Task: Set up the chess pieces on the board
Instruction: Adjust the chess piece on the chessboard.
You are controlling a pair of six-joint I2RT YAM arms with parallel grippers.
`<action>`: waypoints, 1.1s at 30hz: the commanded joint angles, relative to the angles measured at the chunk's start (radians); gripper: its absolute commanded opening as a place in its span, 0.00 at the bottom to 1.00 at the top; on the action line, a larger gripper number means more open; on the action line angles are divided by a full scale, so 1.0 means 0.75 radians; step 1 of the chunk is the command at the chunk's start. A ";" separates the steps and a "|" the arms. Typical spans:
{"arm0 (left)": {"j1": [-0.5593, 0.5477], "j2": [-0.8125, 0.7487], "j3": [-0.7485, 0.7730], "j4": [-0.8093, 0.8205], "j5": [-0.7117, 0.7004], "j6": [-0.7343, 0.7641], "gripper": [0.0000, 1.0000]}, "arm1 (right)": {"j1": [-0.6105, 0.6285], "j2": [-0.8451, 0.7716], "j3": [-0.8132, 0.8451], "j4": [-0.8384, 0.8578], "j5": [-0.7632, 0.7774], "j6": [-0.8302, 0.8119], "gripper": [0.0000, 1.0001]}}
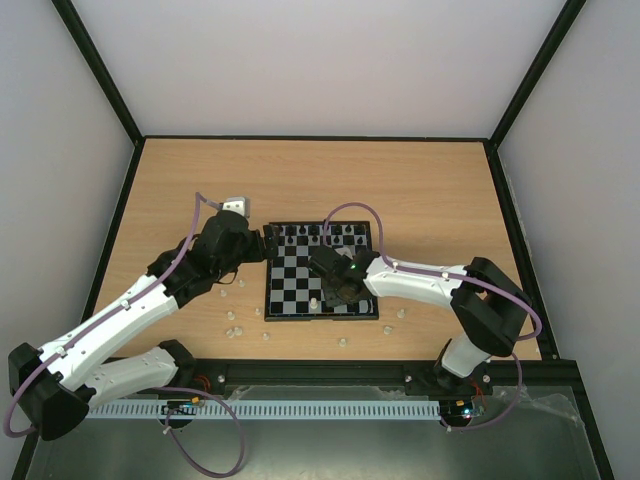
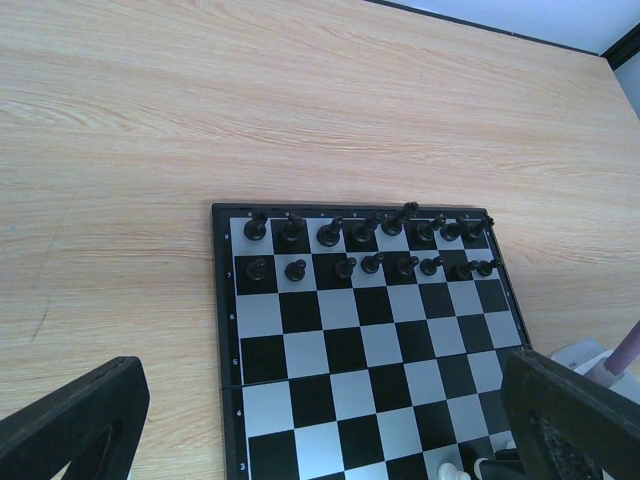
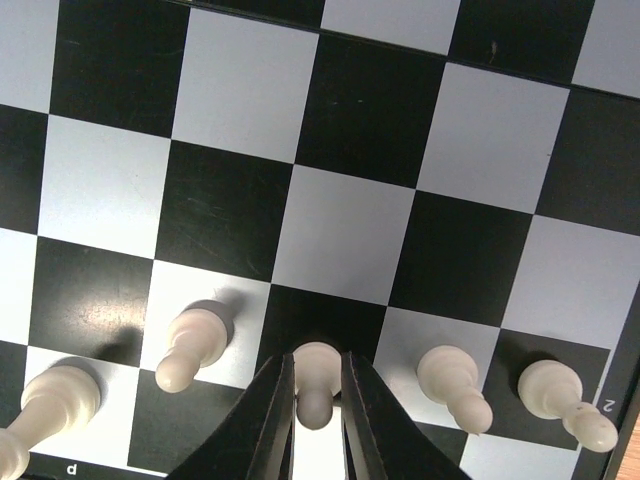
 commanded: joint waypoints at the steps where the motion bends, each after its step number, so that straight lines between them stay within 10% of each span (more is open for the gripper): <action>1: 0.008 -0.002 0.001 -0.019 -0.020 0.012 0.99 | -0.012 0.012 0.025 -0.022 0.025 -0.014 0.14; 33: 0.008 0.031 0.002 -0.008 -0.020 0.002 1.00 | -0.047 -0.021 -0.018 0.010 -0.034 -0.047 0.18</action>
